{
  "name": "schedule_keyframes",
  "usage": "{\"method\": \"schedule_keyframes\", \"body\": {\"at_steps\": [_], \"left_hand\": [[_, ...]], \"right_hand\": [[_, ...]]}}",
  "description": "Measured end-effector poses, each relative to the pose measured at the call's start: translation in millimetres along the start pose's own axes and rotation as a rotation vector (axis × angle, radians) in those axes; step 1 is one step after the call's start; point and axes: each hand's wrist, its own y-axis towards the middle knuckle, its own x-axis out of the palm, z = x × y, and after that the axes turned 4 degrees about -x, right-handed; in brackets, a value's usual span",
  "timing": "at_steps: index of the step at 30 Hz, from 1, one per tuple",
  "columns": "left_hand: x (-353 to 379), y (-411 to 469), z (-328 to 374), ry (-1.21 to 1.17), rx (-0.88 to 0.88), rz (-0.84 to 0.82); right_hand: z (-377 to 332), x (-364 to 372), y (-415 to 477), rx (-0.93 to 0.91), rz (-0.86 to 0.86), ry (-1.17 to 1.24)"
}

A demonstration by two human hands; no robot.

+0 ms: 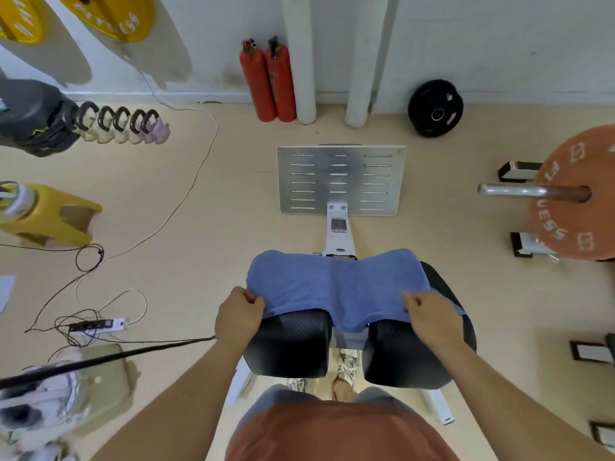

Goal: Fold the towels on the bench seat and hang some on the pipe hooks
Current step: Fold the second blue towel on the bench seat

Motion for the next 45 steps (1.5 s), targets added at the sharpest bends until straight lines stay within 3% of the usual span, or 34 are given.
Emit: {"method": "schedule_keyframes", "body": {"at_steps": [3, 9, 13, 16, 21, 24, 29, 31, 33, 36, 38, 40, 45], "left_hand": [[6.1, -5.4, -5.1, -0.153, -0.105, 0.018], [3.1, -16.7, -5.5, -0.322, -0.243, 0.057], [-5.0, -5.3, -9.2, -0.248, -0.314, 0.014], [-1.6, 0.8, -3.8, -0.224, -0.23, -0.085], [-1.9, -7.4, 9.4, -0.192, -0.027, 0.088], [-8.6, -11.0, 17.5, -0.443, -0.082, 0.198], [-56.3, 5.0, 64.4, -0.953, -0.058, 0.34], [-83.3, -2.6, 93.0, -1.067, 0.049, 0.283], [-103.8, -20.3, 120.0, -1.015, 0.217, 0.184], [-107.6, -54.6, 149.1, -0.985, 0.404, -0.148], [-93.3, -73.0, 155.9, -0.965, 0.435, -0.347], [-80.3, -86.3, 154.6, -0.882, 0.469, -0.409], [-80.0, -94.7, 141.1, -0.853, 0.523, -0.487]], "right_hand": [[3.2, 8.5, -14.7, 0.223, 0.189, 0.074], [8.7, 1.2, -8.1, 0.373, 0.109, 0.133], [20.1, -3.2, -1.2, 0.38, 0.082, 0.182], [24.0, -0.6, 1.7, 0.362, 0.152, 0.216], [12.4, -0.2, 1.7, 0.364, 0.188, 0.524], [-4.0, -16.7, 7.2, 0.387, 0.273, 0.762], [-56.8, -76.3, 25.3, 0.141, 0.411, 1.076], [-78.3, -98.1, 31.8, 0.032, 0.344, 1.142], [-102.8, -115.6, 28.0, -0.124, 0.272, 1.125], [-141.9, -125.3, 4.8, -0.324, 0.099, 1.131], [-159.2, -114.3, -13.1, -0.34, -0.13, 1.212], [-166.7, -102.9, -29.5, -0.318, -0.267, 1.258], [-157.7, -105.4, -41.6, -0.25, -0.316, 1.354]]}}
